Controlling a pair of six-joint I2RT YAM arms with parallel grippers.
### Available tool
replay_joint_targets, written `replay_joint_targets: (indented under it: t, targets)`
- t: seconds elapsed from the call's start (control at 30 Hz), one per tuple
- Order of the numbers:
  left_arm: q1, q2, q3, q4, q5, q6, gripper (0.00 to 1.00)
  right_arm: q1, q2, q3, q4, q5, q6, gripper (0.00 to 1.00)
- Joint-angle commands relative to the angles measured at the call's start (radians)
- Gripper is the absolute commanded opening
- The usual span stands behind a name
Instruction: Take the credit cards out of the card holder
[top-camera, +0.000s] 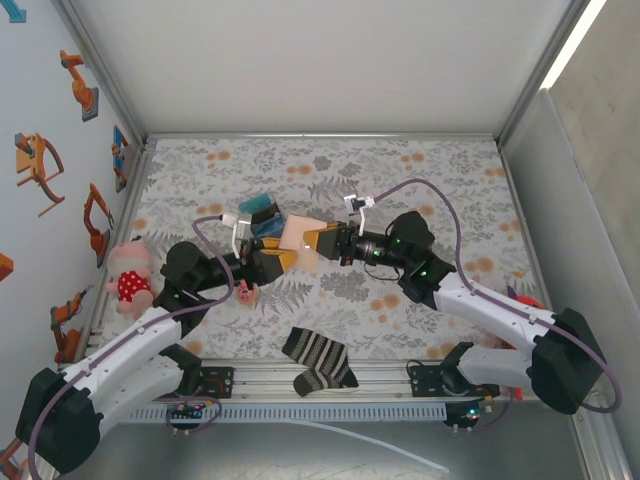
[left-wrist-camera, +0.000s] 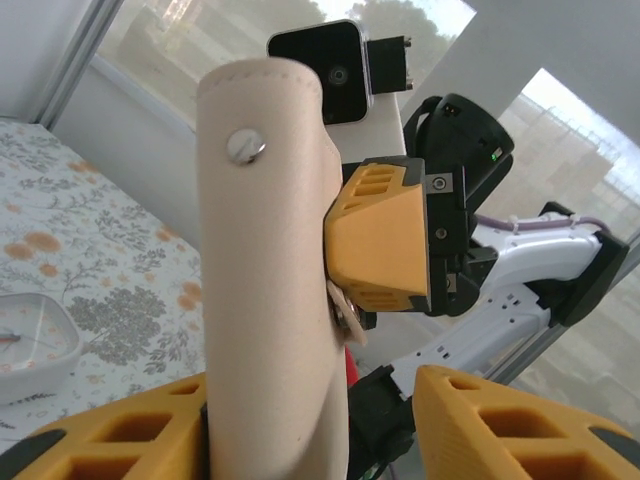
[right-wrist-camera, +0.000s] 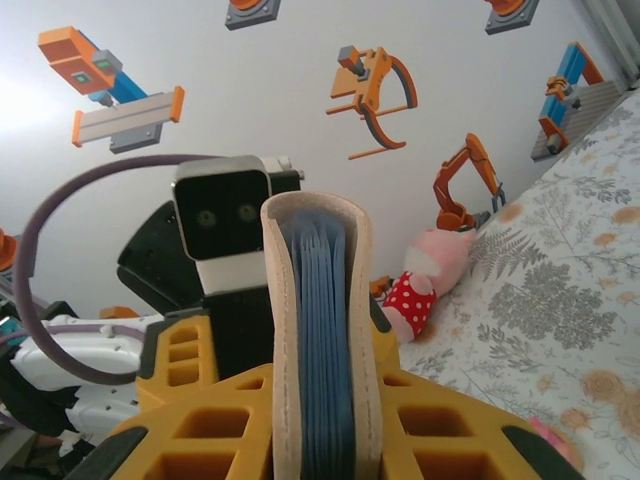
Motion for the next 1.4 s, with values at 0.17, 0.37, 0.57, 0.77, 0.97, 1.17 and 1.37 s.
replay_joint_targets:
  t: [0.17, 0.37, 0.57, 0.77, 0.97, 1.17, 1.37]
  targets:
    - [-0.027, -0.027, 0.133, -0.313, 0.027, 0.215, 0.5, 0.0, -0.065, 0.062, -0.148, 0.044, -0.097, 0.19]
    - [-0.029, -0.012, 0.159, -0.389, 0.027, 0.255, 0.43, 0.0, -0.063, 0.076, -0.175, 0.045, -0.109, 0.19]
    - [-0.036, 0.024, 0.17, -0.419, 0.027, 0.275, 0.21, -0.001, -0.059, 0.093, -0.202, 0.05, -0.12, 0.19]
    - [-0.039, 0.022, 0.184, -0.481, -0.022, 0.327, 0.16, 0.0, -0.101, 0.114, -0.358, 0.135, -0.161, 0.58]
    - [-0.045, 0.048, 0.207, -0.543, -0.215, 0.411, 0.11, 0.005, -0.163, 0.132, -0.578, 0.357, -0.168, 0.62]
    - [-0.045, 0.118, 0.227, -0.493, -0.326, 0.411, 0.11, 0.067, -0.139, 0.207, -0.783, 0.585, -0.156, 0.57]
    - [-0.046, 0.185, 0.249, -0.466, -0.34, 0.405, 0.11, 0.123, -0.052, 0.284, -0.842, 0.664, -0.14, 0.52]
